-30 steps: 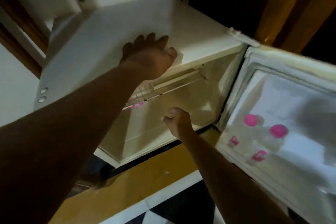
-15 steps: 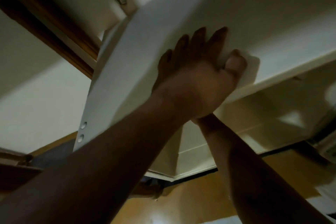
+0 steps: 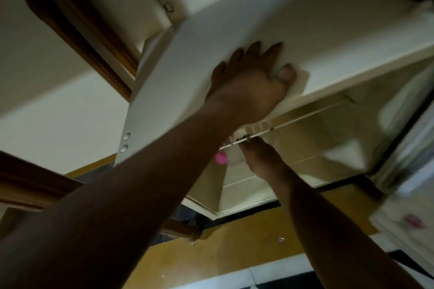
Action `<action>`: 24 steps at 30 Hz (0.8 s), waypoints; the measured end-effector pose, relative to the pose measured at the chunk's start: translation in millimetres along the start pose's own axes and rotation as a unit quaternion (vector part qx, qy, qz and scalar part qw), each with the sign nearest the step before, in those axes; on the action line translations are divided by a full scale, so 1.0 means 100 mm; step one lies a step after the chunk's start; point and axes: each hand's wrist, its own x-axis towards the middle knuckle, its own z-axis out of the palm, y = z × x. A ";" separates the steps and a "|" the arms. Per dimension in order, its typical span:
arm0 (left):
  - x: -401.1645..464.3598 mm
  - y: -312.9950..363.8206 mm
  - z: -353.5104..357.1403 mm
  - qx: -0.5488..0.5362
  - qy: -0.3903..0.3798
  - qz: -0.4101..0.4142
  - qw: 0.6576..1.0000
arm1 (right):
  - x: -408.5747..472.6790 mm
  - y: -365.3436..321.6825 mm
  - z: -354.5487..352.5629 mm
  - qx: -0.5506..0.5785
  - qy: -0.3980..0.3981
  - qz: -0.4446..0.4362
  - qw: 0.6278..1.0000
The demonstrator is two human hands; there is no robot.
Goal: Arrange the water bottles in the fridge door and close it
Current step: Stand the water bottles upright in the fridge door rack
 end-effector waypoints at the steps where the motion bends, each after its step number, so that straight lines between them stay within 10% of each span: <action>1: 0.02 0.00 -0.01 0.008 0.002 0.003 1.000 | -0.13 0.01 -0.04 0.004 -0.002 0.002 1.000; 10: 0.01 0.02 0.03 0.026 -0.012 0.021 0.999 | -1.71 0.20 -0.44 0.326 0.109 0.222 0.913; 24: 0.05 -0.11 0.04 0.042 0.012 0.056 0.997 | -3.55 0.07 -1.38 0.298 0.413 0.324 0.797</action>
